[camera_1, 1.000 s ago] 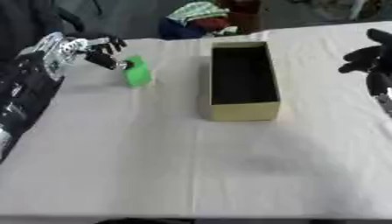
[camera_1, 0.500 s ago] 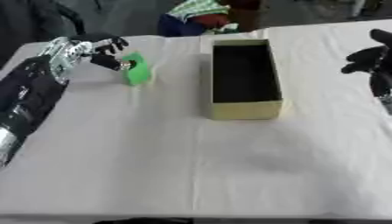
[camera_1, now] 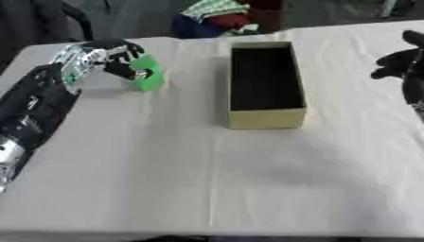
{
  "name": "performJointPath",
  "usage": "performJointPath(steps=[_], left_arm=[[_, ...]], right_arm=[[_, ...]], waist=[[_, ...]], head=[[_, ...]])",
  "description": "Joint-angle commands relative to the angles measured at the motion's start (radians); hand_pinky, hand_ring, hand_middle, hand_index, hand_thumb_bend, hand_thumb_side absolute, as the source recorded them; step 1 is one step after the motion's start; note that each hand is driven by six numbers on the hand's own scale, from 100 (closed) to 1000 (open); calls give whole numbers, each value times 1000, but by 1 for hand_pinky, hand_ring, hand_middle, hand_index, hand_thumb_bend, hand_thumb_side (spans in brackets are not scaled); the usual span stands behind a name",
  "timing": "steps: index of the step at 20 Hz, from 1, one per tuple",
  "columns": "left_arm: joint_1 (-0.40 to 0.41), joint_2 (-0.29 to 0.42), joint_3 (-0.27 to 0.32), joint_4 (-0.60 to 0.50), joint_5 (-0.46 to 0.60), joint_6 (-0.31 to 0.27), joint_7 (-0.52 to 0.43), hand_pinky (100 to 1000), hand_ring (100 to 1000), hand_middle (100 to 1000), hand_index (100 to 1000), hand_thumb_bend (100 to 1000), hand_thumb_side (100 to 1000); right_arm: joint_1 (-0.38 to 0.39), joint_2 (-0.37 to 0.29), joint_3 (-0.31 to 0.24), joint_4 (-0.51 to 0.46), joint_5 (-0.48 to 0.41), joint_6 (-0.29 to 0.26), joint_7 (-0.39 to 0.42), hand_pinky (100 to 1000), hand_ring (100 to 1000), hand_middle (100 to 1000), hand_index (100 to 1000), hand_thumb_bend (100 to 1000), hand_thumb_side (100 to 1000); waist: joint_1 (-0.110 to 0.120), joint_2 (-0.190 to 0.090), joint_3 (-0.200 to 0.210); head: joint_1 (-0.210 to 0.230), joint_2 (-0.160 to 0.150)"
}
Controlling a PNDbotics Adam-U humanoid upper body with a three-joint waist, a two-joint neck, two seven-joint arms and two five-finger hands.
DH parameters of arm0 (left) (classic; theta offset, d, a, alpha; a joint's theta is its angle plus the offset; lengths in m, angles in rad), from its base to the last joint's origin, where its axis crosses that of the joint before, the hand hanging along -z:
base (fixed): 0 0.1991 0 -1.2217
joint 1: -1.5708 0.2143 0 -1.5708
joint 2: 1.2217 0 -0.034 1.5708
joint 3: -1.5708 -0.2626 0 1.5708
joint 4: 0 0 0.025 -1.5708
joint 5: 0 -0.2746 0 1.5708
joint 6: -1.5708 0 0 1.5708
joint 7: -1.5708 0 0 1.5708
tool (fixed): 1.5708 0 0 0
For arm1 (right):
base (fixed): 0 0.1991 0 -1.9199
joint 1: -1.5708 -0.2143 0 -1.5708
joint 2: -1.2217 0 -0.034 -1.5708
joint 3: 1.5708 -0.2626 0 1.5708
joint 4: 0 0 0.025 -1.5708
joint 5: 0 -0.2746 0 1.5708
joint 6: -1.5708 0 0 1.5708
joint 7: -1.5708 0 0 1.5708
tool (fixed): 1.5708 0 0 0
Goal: Pick up objects on the table and place them in the box.
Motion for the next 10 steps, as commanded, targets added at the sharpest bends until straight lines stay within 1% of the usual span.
performJointPath(steps=[1, 3, 4, 5, 6, 7, 8, 10], left_arm=[[-13, 16, -1, -10, -11, -2, 6, 768, 810, 809, 956, 371, 676], [-11, 14, 0, -9, -15, -1, 15, 748, 788, 785, 947, 338, 628], [-10, 13, 0, -10, -17, -1, 21, 729, 770, 765, 941, 293, 552], [-9, 13, -1, -11, -20, -3, 26, 719, 760, 755, 938, 269, 511], [-9, 13, -1, -12, -22, -5, 32, 700, 739, 731, 932, 239, 438], [-8, 13, -2, -14, -25, -8, 38, 681, 714, 703, 927, 229, 386], [-7, 13, -2, -15, -27, -11, 43, 653, 664, 650, 919, 212, 320], [-5, 14, 0, -19, -27, -17, 59, 632, 627, 609, 912, 196, 270]], right_arm=[[-14, -7, -1, -10, -9, 0, 2, 839, 723, 736, 1000, 100, 501], [-14, -7, -1, -9, -9, 0, 2, 839, 723, 736, 1000, 100, 502], [-14, -7, -2, -10, -9, 1, 2, 839, 723, 736, 1000, 100, 501], [-14, -6, -2, -10, -9, 1, 2, 839, 723, 736, 1000, 100, 501], [-14, -6, -2, -10, -9, 1, 3, 839, 724, 736, 1000, 100, 501], [-14, -5, -2, -10, -9, 1, 3, 839, 724, 736, 1000, 100, 501], [-13, -5, -2, -10, -9, 1, 3, 839, 724, 736, 1000, 100, 501], [-13, -4, -3, -10, -9, 2, 3, 839, 724, 736, 1000, 100, 501]], waist=[[-3, -16, -1], [-3, -17, -1], [-3, -17, -1], [-3, -17, -1], [-3, -18, -1], [-3, -18, -1], [-4, -18, -1], [-5, -20, -1]], head=[[3, 5], [4, 5], [4, 5], [4, 5], [4, 5], [4, 5], [5, 5], [5, 5]])
